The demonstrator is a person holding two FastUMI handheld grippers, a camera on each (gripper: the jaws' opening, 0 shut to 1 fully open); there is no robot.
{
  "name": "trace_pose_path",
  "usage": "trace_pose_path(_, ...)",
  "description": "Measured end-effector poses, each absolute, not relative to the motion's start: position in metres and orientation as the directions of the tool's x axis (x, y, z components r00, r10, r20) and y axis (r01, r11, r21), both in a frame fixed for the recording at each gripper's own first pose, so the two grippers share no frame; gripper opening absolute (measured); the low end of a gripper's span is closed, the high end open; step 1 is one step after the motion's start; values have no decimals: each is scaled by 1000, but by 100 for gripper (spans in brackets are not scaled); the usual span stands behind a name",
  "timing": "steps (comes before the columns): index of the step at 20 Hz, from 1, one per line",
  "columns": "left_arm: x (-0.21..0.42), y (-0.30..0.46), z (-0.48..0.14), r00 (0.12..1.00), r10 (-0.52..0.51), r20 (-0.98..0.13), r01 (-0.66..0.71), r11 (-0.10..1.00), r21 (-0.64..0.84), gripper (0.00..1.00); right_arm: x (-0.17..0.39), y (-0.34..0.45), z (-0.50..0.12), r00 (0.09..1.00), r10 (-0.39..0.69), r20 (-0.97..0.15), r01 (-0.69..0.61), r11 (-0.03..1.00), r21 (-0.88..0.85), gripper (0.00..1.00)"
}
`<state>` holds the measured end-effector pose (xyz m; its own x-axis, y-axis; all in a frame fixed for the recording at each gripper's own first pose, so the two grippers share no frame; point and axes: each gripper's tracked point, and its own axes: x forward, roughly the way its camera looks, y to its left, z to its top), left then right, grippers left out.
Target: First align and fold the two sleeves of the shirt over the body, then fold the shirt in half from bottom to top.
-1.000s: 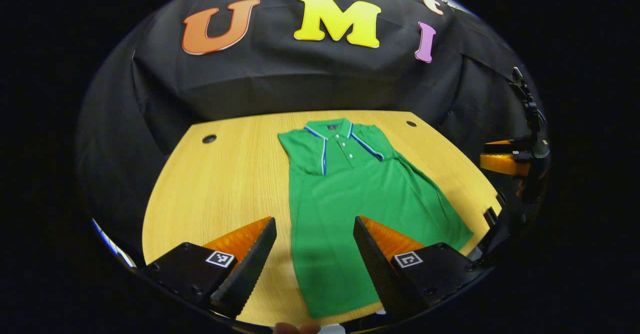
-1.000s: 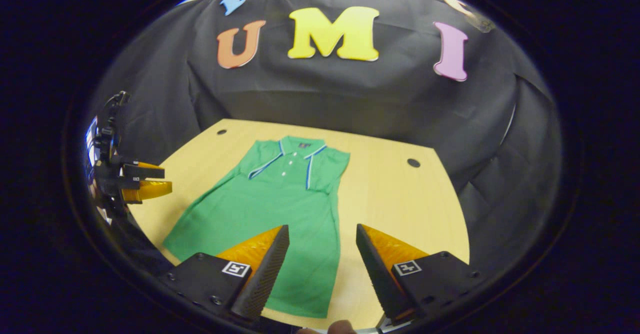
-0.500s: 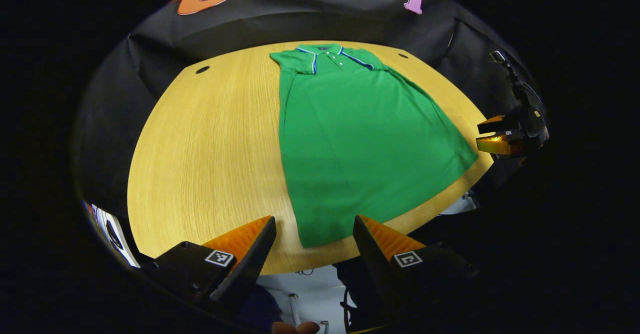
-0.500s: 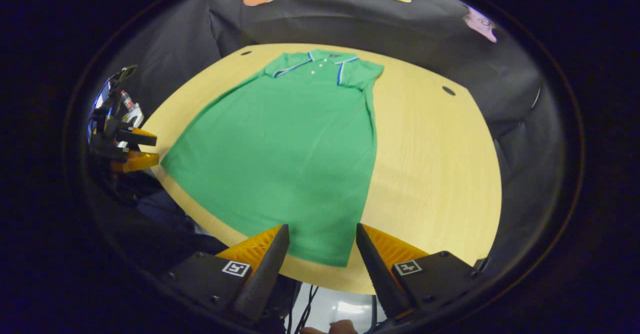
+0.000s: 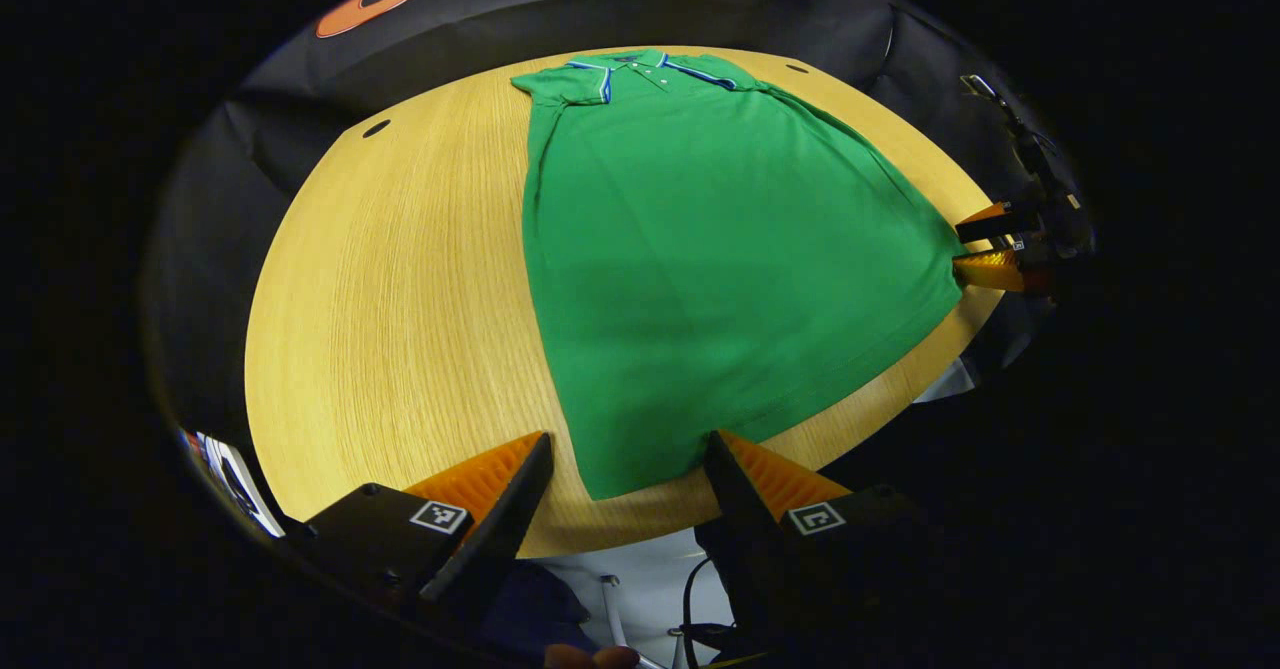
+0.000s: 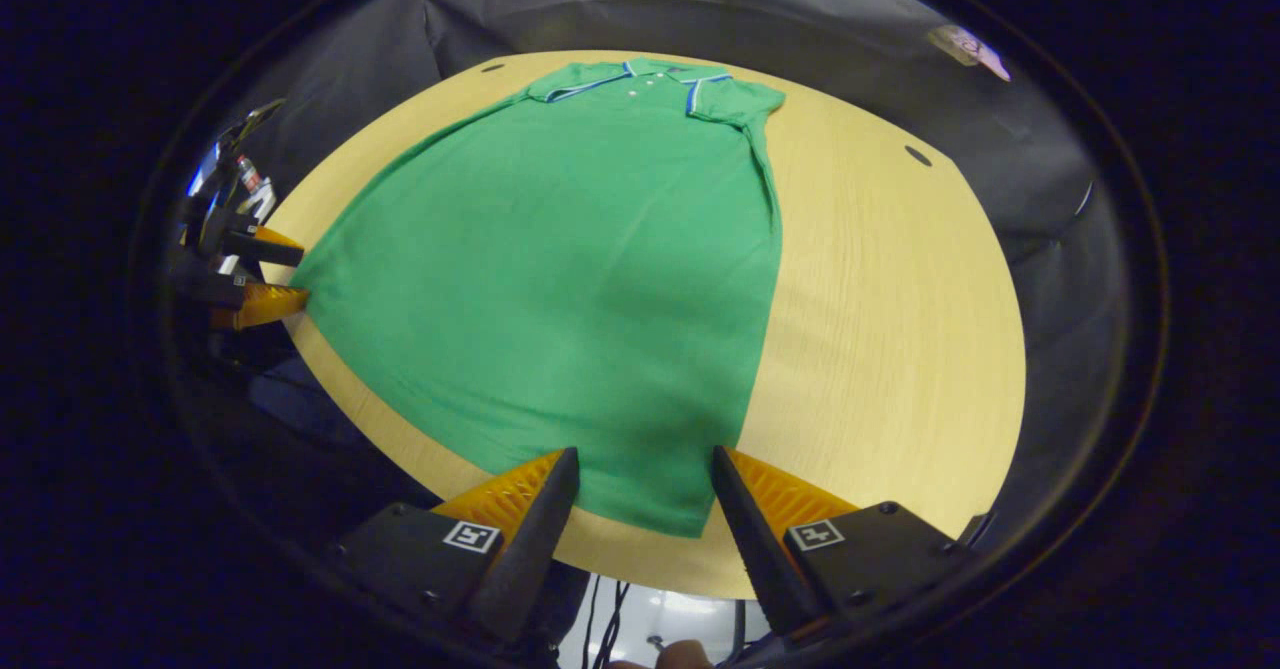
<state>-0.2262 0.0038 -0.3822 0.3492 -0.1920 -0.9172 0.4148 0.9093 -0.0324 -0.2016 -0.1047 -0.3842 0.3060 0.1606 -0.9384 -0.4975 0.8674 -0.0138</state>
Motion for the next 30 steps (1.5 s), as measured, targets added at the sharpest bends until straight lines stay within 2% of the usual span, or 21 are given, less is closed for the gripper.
trace_pose_path(3,-223,4,-381,342,-187,-921,409,912,-34,100,-202,-105,-386,315,190,-930,-526,850,-4,89)
trace_pose_path(4,-217,3,-381,357,-183,-916,394,919,-30,98,-202,-105,-386,313,197,-929,-544,839,-6,84)
trace_pose_path(7,-210,4,-381,363,-162,-917,377,926,-14,7,-199,-105,-386,288,188,-939,-524,851,10,10)
trace_pose_path(8,-210,3,-380,353,-181,-918,372,927,-39,4,-198,-103,-386,275,195,-942,-509,860,30,10)
trace_pose_path(11,-204,-1,-375,332,-244,-911,301,943,-142,3,-194,-99,-381,252,223,-942,-458,885,87,10)
trace_pose_path(15,-182,-5,-350,380,-283,-880,283,942,-181,3,-183,-84,-357,260,306,-916,-406,895,184,10)
trace_pose_path(30,-53,-32,-249,605,-341,-719,308,934,-184,3,-51,-44,-263,452,473,-757,-270,881,389,10)
